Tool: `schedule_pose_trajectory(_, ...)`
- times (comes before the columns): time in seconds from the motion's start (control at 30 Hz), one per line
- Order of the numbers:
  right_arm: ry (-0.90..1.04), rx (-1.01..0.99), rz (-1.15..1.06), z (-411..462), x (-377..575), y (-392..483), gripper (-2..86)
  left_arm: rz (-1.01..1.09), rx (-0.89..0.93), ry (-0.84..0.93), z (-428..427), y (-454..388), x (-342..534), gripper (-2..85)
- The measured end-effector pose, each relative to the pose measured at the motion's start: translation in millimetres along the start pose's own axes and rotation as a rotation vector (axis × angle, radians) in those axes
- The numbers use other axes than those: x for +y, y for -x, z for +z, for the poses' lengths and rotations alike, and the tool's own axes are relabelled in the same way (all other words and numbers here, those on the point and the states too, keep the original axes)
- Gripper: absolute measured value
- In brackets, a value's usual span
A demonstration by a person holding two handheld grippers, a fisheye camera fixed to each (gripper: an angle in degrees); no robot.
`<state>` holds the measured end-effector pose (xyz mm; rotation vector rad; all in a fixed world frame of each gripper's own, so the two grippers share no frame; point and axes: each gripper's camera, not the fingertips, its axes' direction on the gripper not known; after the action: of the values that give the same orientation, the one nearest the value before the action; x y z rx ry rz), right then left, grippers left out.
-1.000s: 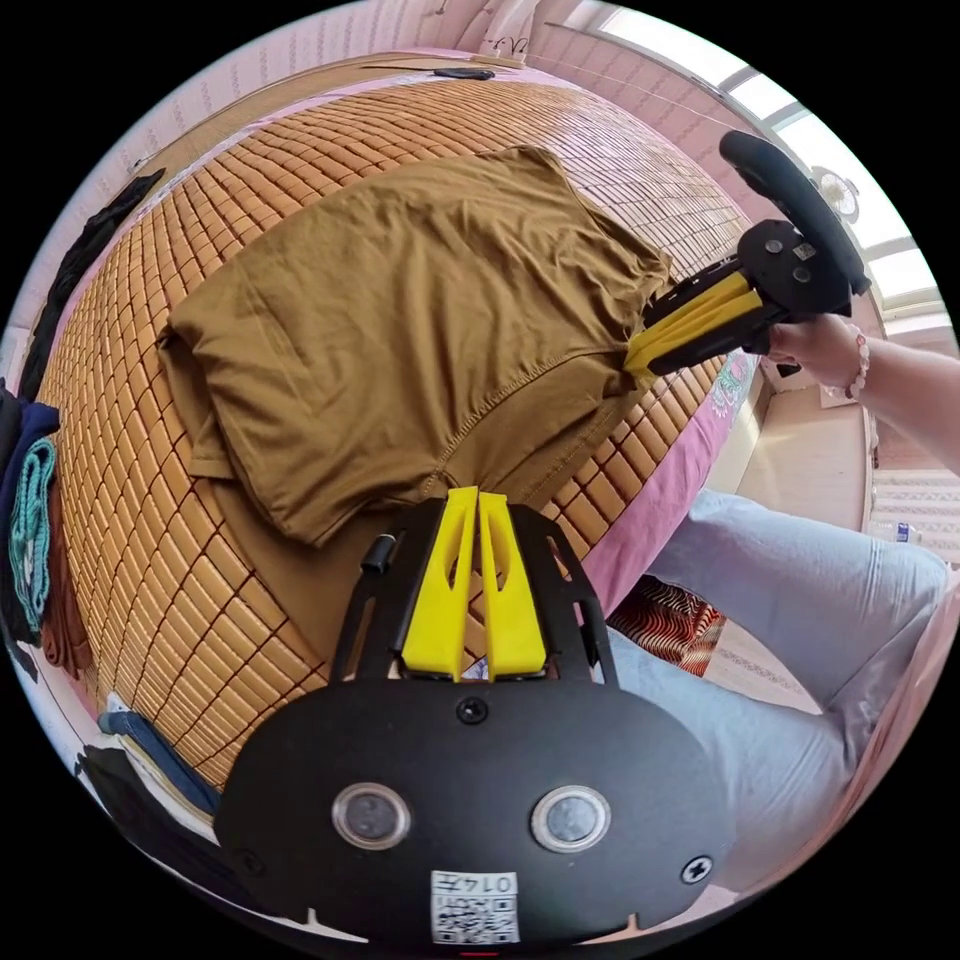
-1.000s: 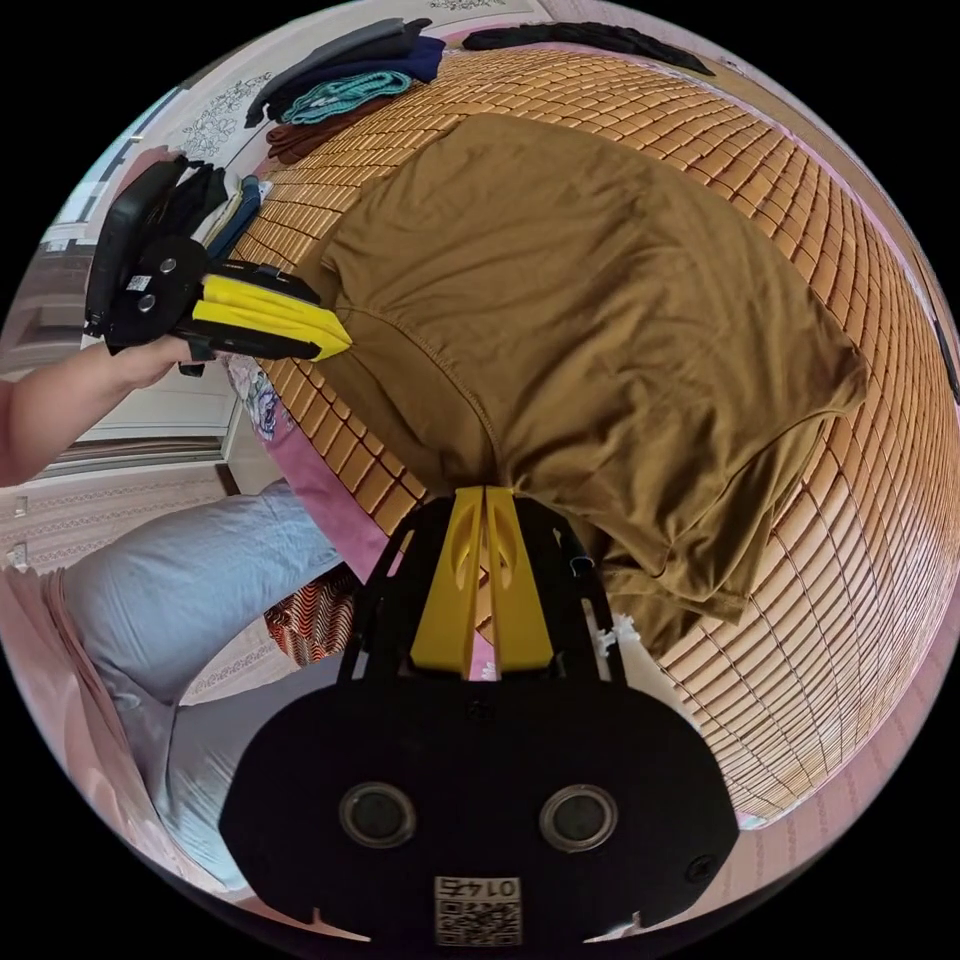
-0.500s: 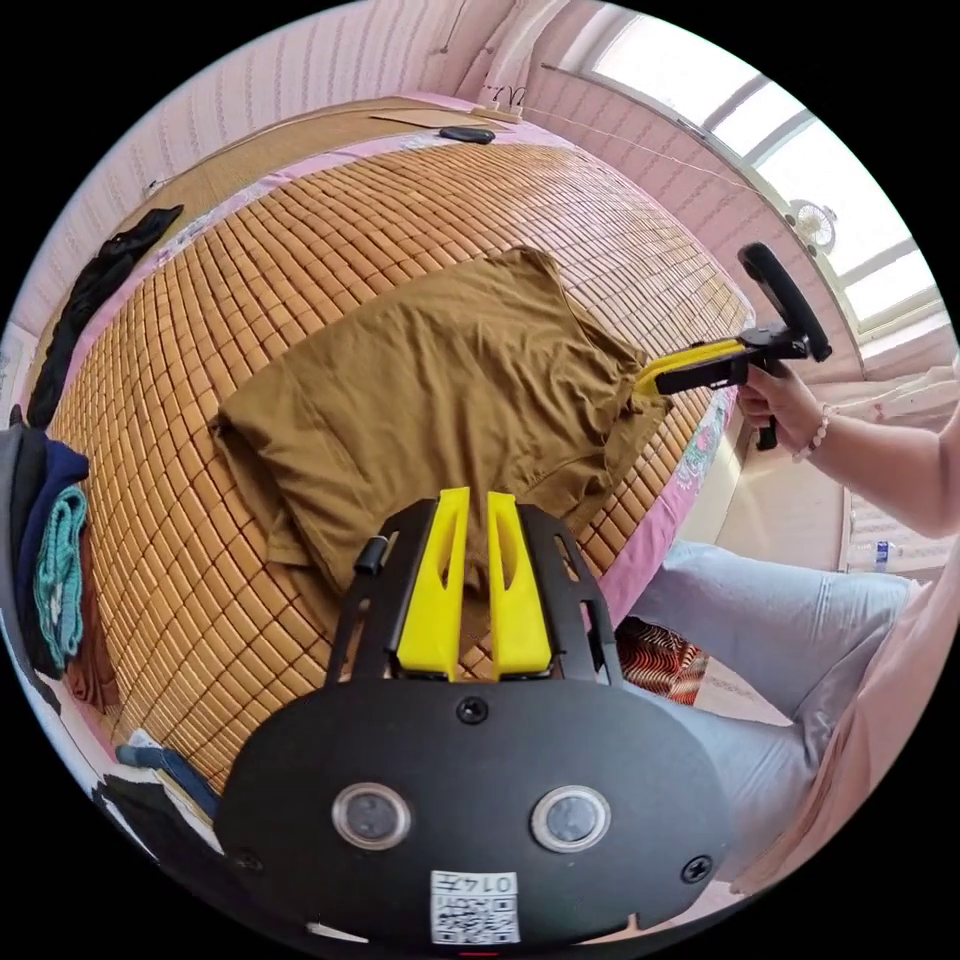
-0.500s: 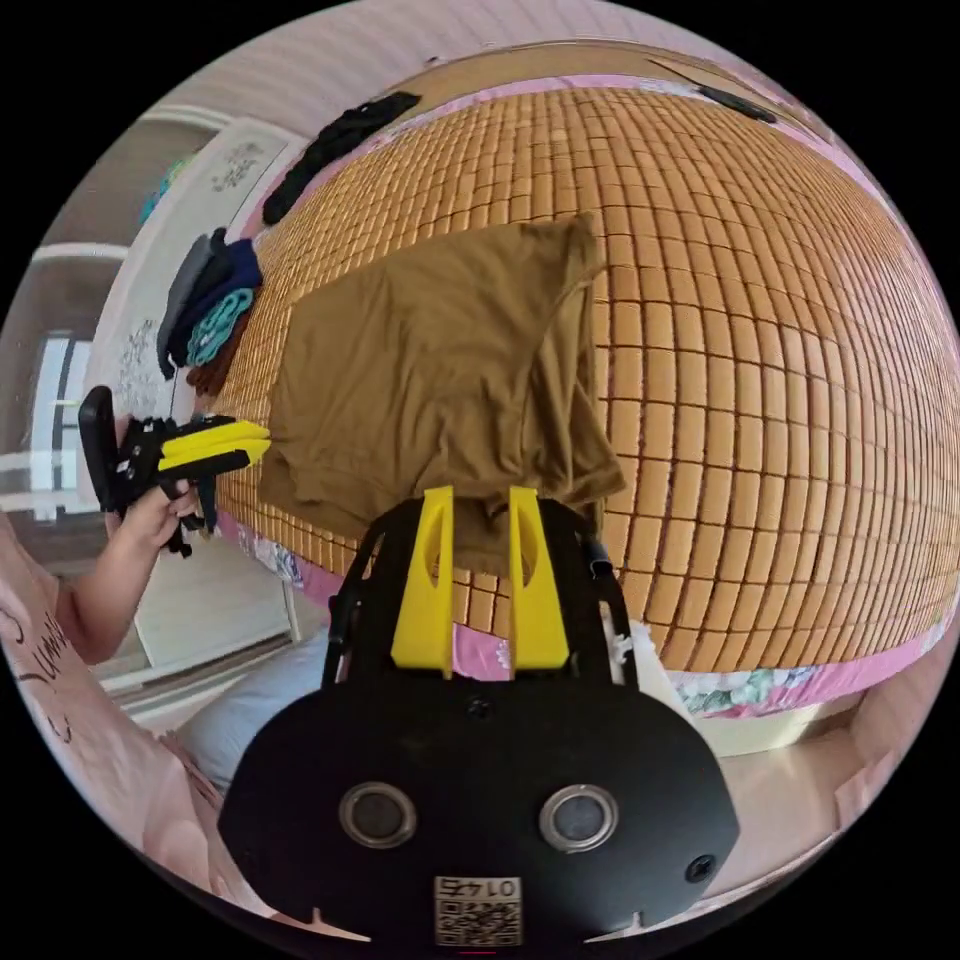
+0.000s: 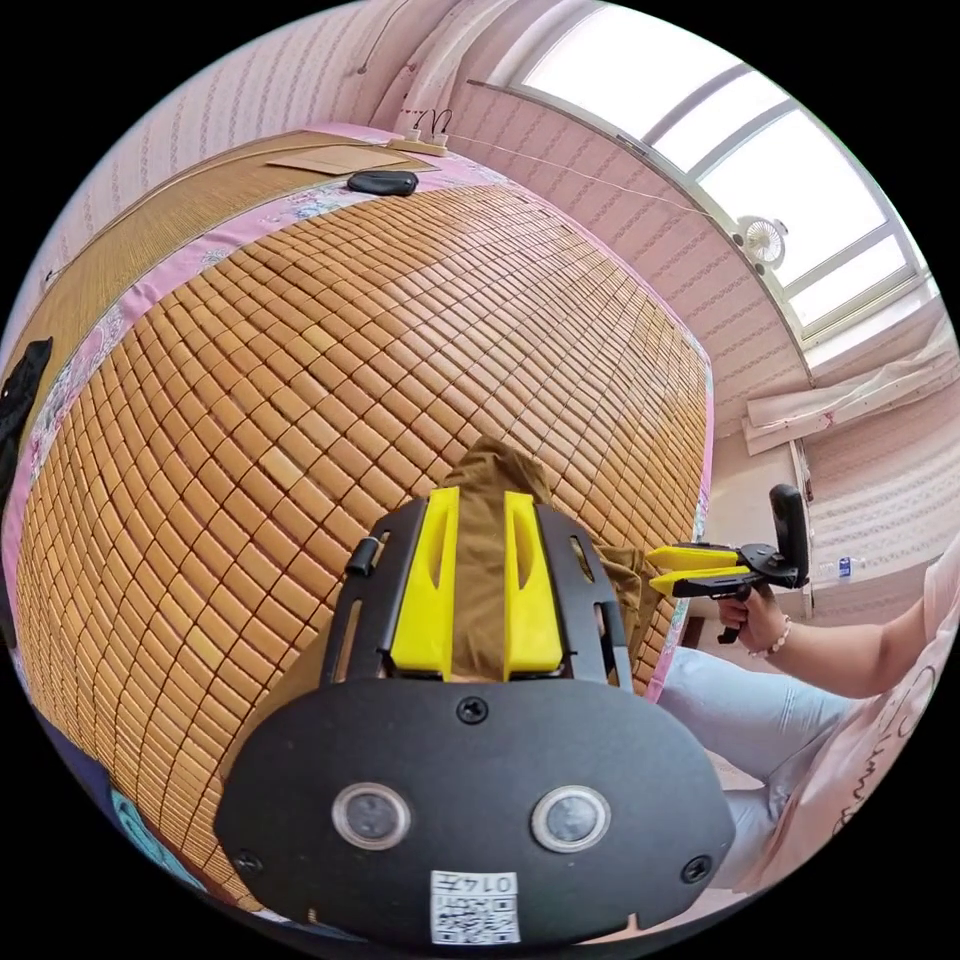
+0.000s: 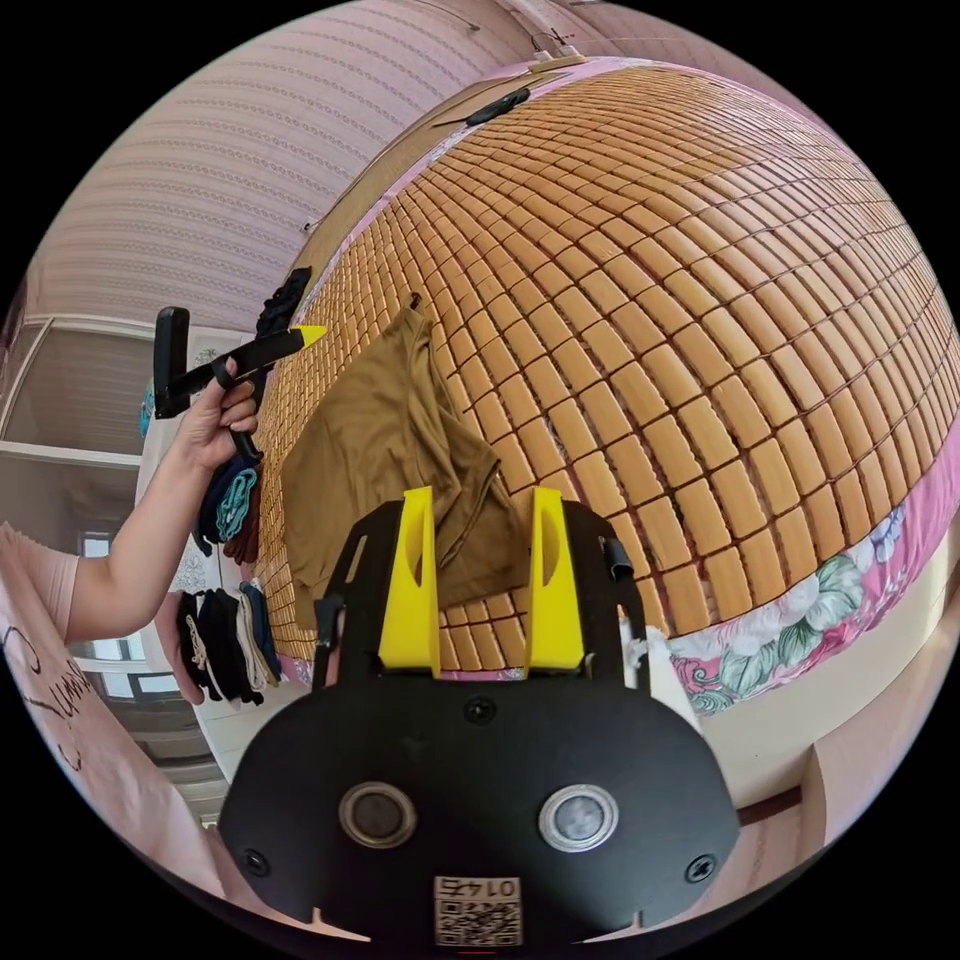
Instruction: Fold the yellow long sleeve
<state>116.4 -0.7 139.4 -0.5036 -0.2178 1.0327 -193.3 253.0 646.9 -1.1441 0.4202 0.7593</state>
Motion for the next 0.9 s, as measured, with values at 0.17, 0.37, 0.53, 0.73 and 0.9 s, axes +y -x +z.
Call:
schedule_pose_trajectory(0.17, 0.007, -0.025, -0.033, -3, 0, -7, 12.5, 0.056, -0.012, 0.053, 30, -13, -50, 8.3)
schedule_pose_trajectory(0.37, 0.005, -0.041, -0.05, -4, 0, -14, 12.8, 0.111, -0.013, 0.129, 61, -28, -85, 9.0)
schedule_pose_trajectory(0.53, 0.029, -0.061, -0.043, -2, -5, -22, 6.2, 0.103, -0.037, 0.284, 98, -31, -88, 6.1)
schedule_pose_trajectory(0.73, 0.065, -0.159, 0.039, -1, -13, -50, 1.6, 0.143, -0.086, 0.276, 101, -32, -86, -0.8)
schedule_pose_trajectory(0.9, 0.025, -0.208, 0.041, -31, -16, -71, 0.9, 0.167, -0.01, 0.216, 96, -42, -95, -1.0)
